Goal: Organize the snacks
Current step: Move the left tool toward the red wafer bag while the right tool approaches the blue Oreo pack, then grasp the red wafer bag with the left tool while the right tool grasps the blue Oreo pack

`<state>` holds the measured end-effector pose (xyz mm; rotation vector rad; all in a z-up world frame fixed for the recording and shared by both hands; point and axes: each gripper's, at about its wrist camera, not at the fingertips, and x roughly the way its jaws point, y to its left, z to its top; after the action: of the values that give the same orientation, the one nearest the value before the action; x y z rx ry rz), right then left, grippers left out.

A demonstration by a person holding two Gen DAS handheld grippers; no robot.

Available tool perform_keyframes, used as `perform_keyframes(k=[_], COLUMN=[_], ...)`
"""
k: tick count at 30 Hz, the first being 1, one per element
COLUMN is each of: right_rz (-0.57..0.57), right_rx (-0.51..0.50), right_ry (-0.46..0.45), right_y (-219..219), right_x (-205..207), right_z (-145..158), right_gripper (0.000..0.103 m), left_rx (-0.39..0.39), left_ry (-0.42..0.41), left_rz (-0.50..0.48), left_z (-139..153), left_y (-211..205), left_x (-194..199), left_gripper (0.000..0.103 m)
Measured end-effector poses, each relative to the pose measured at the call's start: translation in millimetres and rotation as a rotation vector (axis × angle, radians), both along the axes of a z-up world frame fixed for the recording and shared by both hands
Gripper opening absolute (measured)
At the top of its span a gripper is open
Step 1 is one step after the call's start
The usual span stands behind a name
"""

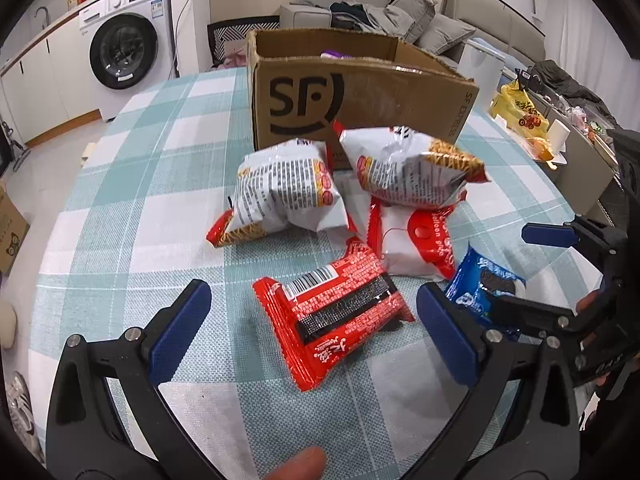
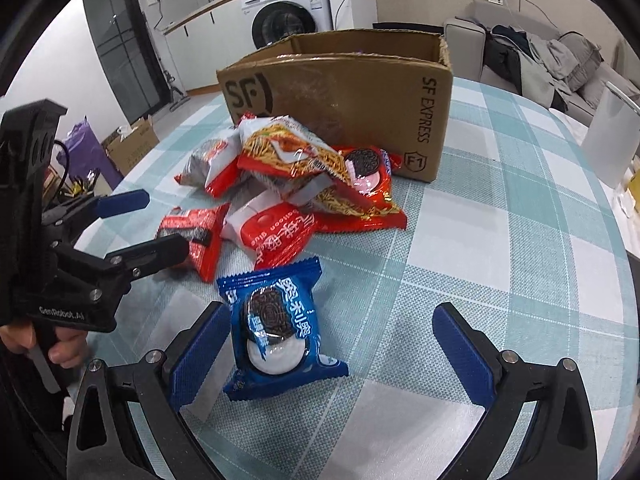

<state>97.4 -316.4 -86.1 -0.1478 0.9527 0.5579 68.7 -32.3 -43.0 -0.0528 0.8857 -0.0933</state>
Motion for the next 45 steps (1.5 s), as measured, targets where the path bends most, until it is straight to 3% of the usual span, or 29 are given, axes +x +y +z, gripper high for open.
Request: perform_keyframes(k=[15, 26, 31, 38, 45], right_rz=[0.055, -0.020, -0.099, -0.029, -0.043], right_rx=[-0.058, -0.082, -0.056, 0.047, 0.031], right_ry=[0.014, 0.024, 0.038, 0.053, 0.040], right_y=[7, -26, -41, -24, 2], right_x=[-6, 6, 18, 13, 10], right_z=[-12, -14, -13, -7, -13], right_gripper=[0.103, 0.103, 0.103, 0.103, 0.103], left_rx=[-0.016, -0.012, -0.009, -0.013, 0.030], left_ry=[0.058, 0.084, 0.086, 0.093, 0.096], left_rz=[0.024, 0.016, 0.015, 0.011, 0.005], left_z=[-19, -24, -24, -28, -33], left_y=[0, 14, 12, 11, 5], left_x=[18, 21, 18, 16, 17], left_gripper=[0.102, 0.102, 0.102, 0.102, 0.101])
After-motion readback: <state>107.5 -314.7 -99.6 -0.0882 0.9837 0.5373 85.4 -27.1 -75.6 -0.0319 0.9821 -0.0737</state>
